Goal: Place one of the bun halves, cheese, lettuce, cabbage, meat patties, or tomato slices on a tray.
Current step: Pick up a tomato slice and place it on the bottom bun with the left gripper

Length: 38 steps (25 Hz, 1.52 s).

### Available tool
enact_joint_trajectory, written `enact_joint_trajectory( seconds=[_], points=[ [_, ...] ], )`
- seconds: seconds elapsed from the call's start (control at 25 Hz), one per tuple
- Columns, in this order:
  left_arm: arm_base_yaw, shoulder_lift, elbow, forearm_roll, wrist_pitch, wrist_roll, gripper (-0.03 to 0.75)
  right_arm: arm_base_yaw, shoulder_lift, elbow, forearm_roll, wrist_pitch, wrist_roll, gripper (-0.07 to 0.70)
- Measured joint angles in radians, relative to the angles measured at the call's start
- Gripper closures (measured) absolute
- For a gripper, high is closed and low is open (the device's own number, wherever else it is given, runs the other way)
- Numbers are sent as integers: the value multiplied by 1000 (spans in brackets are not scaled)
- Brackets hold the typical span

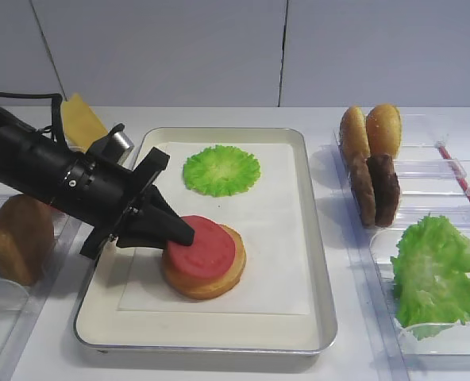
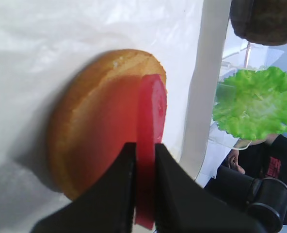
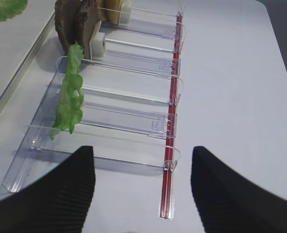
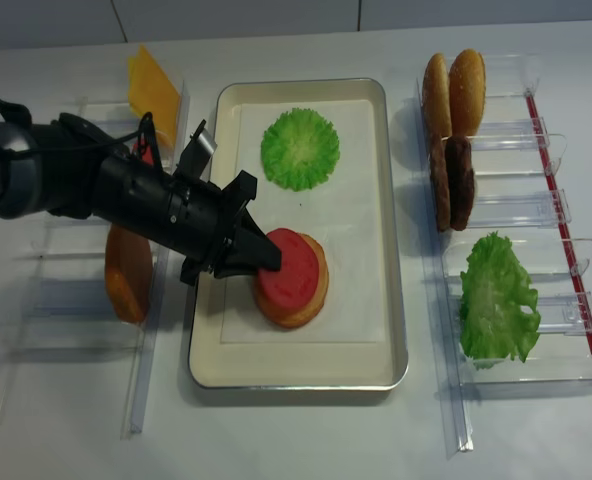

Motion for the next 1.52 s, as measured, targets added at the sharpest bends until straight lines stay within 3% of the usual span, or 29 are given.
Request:
enact_joint_trajectory(
  seconds=[0.44, 0.68, 1.24, 1.52],
  points=[
    [0, 0, 0, 10, -8, -46, 522, 0, 0, 0, 0, 0, -2, 160],
    [0, 0, 0, 19, -2, -76, 511, 0, 0, 0, 0, 0, -2, 160],
    [-1, 1, -79, 203, 32, -256, 510, 0, 0, 0, 0, 0, -2, 160],
    [-29, 1, -79, 219, 29, -271, 510, 0, 0, 0, 0, 0, -2, 160]
  ],
)
